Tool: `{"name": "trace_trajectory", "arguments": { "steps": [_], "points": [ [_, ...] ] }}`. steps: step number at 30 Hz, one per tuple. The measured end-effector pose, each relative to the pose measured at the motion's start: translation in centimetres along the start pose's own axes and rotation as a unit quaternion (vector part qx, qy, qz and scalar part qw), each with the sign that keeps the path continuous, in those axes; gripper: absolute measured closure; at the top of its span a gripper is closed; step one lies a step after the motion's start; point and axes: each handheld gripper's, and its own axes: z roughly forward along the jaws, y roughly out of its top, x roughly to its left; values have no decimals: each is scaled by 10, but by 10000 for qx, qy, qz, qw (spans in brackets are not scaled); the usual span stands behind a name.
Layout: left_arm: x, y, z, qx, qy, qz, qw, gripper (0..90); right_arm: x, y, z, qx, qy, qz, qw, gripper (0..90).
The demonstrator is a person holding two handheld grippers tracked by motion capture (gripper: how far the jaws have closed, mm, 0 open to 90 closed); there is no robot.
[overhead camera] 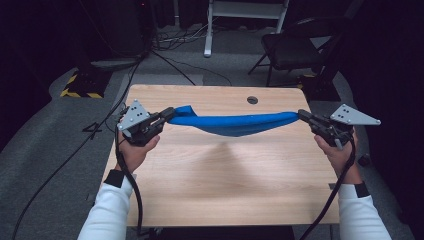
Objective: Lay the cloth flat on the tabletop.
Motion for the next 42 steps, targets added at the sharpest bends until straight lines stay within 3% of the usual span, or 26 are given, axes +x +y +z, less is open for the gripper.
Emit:
{"name": "trace_trajectory", "arguments": {
  "steps": [8,9,13,14,15,17,18,21,23,24,25,26,27,28,29,30,31,33,34,35,36,37,38,40,41,42],
  "points": [
    [-10,-24,-1,241,-282,-90,9993,861,7,-9,-3,-46,96,90,9999,900],
    [-11,-32,2,385,-324,-174,9986,853,7,-13,2,94,59,106,9999,900],
    [-13,-46,11,728,-324,-162,9967,844,7,-22,16,358,48,137,9993,899],
    [-14,-51,14,822,-379,-174,9957,843,7,-30,29,575,37,159,9982,899],
    [-16,-56,18,961,-490,-194,9940,843,7,-30,29,575,37,159,9982,899],
    [-23,-66,25,1276,-666,-71,9896,839,6,-40,42,852,48,218,9961,898],
    [-32,-74,31,1602,-851,145,9833,834,6,-51,55,1153,99,225,9930,898],
    [-45,-87,36,1944,-1192,262,9733,826,8,-67,68,1535,137,189,9879,898],
    [-53,-94,39,2150,-1475,315,9649,812,10,-77,74,1717,139,158,9849,897],
    [-53,-94,39,2150,-1475,315,9649,808,10,-77,74,1717,139,158,9849,897],
    [-62,-101,41,2349,-1721,411,9558,799,11,-86,78,1854,179,159,9824,897],
    [-62,-101,41,2349,-1721,411,9558,786,11,-86,78,1854,179,159,9824,897],
    [-71,-106,42,2551,-1930,493,9462,774,11,-92,80,1974,205,178,9799,897],
    [-71,-106,42,2551,-1930,493,9462,756,11,-92,80,1974,205,178,9799,897],
    [-77,-109,42,2614,-2037,497,9422,739,13,-97,81,2079,246,126,9778,897],
    [-77,-109,42,2614,-2037,497,9422,726,13,-99,81,2121,274,140,9768,896],
    [-81,-110,42,2646,-2094,499,9400,698,14,-101,81,2189,311,118,9752,895],
    [-82,-110,42,2627,-2046,515,9415,639,15,-103,80,2246,329,79,9739,894],
    [-81,-108,43,2591,-1926,449,9454,554,16,-105,80,2297,384,88,9725,894],
    [-76,-103,42,2433,-1762,259,9535,437,19,-109,79,2353,472,42,9708,893],
    [-76,-103,42,2433,-1762,259,9535,383,19,-109,79,2353,472,42,9708,893],
    [-70,-96,41,2263,-1548,163,9616,326,22,-111,78,2377,552,-6,9698,892],
    [-70,-96,41,2263,-1548,163,9616,300,22,-111,78,2377,552,-6,9698,892],
    [-62,-88,45,2082,-1377,-6,9684,295,25,-111,77,2327,638,-36,9704,892],
    [-56,-81,57,2024,-1326,-90,9702,282,26,-110,78,2310,644,-38,9708,891],
    [-56,-81,57,2024,-1326,-90,9702,275,26,-110,78,2298,651,-45,9710,891]
  ]
}}
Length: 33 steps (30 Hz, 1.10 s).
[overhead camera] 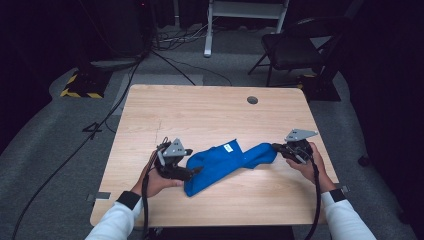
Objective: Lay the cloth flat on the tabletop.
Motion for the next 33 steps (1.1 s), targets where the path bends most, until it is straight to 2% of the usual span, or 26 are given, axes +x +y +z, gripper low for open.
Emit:
{"name": "trace_trajectory", "arguments": {
  "steps": [1,3,4,5,6,10,12,15,16,17,20,21,22,24,27,28,29,30,33],
  "points": [
    [5,11,12,86,23,93,9999,274,1,0,0,-10,25,-6,10000,891],
    [9,20,29,227,46,184,9996,278,2,1,1,-10,32,-38,10000,891],
    [9,20,29,227,46,184,9996,285,2,1,1,-10,32,-38,10000,891],
    [12,23,37,270,28,134,9995,285,2,1,1,-23,43,-30,10000,891],
    [17,28,53,399,0,129,9991,312,2,0,1,-38,53,-34,10000,890],
    [23,29,73,554,6,108,9984,351,2,0,2,-32,63,-40,10000,890],
    [28,28,88,755,114,111,9970,398,4,-1,4,-17,88,-62,9999,889],
    [31,28,95,867,168,66,9961,431,5,0,4,-18,95,-76,9999,889],
    [36,27,98,990,273,59,9947,493,5,0,4,-13,97,-99,9999,888],
    [38,27,98,995,296,7,9946,528,6,0,5,-17,99,-99,9999,888],
    [41,26,99,1007,285,18,9945,656,6,0,5,-18,111,-98,9999,888],
    [42,25,99,1023,248,57,9944,656,6,0,5,-18,111,-98,9999,888],
    [41,25,100,1045,236,122,9942,724,6,1,5,-26,119,-93,9999,889],
    [39,25,102,1107,175,260,9934,777,6,1,5,-35,131,-108,9998,889],
    [39,26,104,1161,183,275,9927,802,7,1,5,-47,141,-118,9998,889],
    [39,25,104,1160,181,277,9927,813,7,1,5,-49,143,-117,9998,890],
    [39,25,103,1089,218,318,9933,864,7,1,5,-58,123,-127,9998,890],
    [39,26,100,1003,220,312,9942,879,7,1,4,-65,111,-132,9998,890],
    [39,28,94,834,212,330,9957,885,6,2,2,-119,92,-133,9998,892]
  ]
}}
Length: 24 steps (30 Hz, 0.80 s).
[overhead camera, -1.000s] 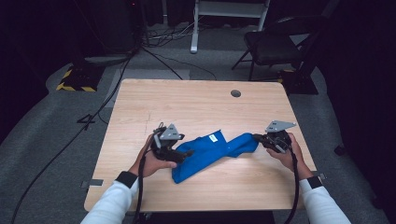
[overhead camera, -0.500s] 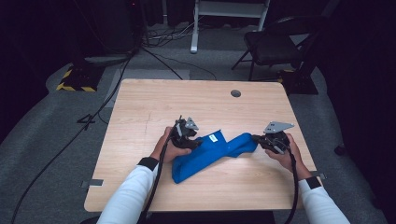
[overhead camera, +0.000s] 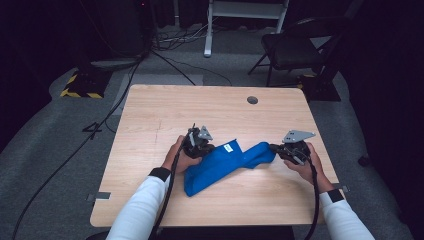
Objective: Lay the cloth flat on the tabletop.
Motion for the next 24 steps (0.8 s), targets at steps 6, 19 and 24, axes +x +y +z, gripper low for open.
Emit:
{"name": "trace_trajectory", "arguments": {
  "steps": [6,19,24],
  "points": [
    [-1,14,-40,-676,260,135,9973,889,-4,10,-21,-376,-174,46,9991,895],
    [-10,36,-117,-1701,614,422,9826,890,1,42,-66,-1063,-362,-142,9936,898],
    [-16,46,-142,-1877,707,611,9778,890,1,57,-92,-1382,-566,-190,9886,900]
  ]
}}
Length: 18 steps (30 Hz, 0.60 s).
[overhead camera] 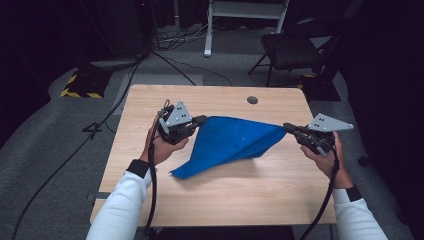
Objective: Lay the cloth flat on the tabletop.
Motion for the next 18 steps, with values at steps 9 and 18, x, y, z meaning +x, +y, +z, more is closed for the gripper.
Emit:
{"name": "trace_trajectory", "arguments": {
  "steps": [9,18],
  "points": [
    [-12,20,-25,-231,65,289,9993,891,4,22,-34,-416,-113,-156,9989,900],
    [-18,34,-42,-392,94,439,9982,890,8,35,-53,-667,-124,-249,9974,900]
  ]
}}
